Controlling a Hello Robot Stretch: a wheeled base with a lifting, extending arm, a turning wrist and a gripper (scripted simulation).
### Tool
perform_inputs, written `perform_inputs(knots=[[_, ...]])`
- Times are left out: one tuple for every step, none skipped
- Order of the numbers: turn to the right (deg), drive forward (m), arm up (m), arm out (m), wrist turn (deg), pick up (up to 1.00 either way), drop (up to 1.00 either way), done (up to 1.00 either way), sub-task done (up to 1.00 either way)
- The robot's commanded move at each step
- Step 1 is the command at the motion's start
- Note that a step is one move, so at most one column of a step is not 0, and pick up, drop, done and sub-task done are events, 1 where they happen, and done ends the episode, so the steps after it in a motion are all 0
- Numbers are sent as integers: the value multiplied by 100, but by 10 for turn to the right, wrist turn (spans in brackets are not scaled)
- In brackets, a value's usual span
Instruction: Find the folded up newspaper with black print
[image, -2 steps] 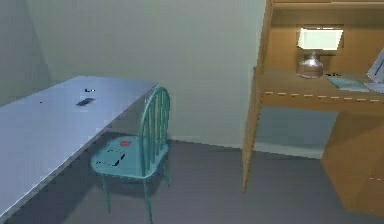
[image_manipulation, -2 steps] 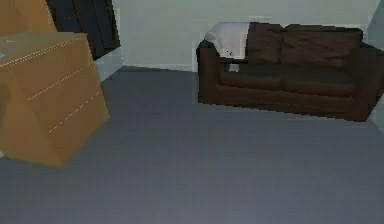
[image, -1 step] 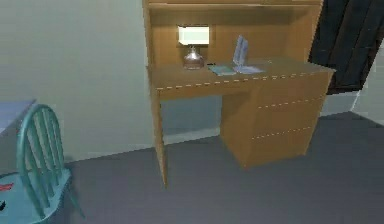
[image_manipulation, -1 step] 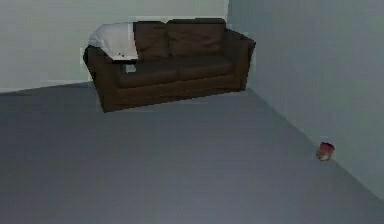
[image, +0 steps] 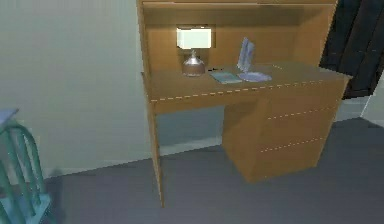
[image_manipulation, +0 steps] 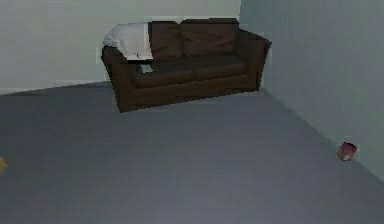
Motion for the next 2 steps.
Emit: perform_inputs(knots=[[150, 0, 0, 0, 0, 0, 0, 0, 0], [0, 65, 0, 0, 0, 0, 0, 0, 0]])
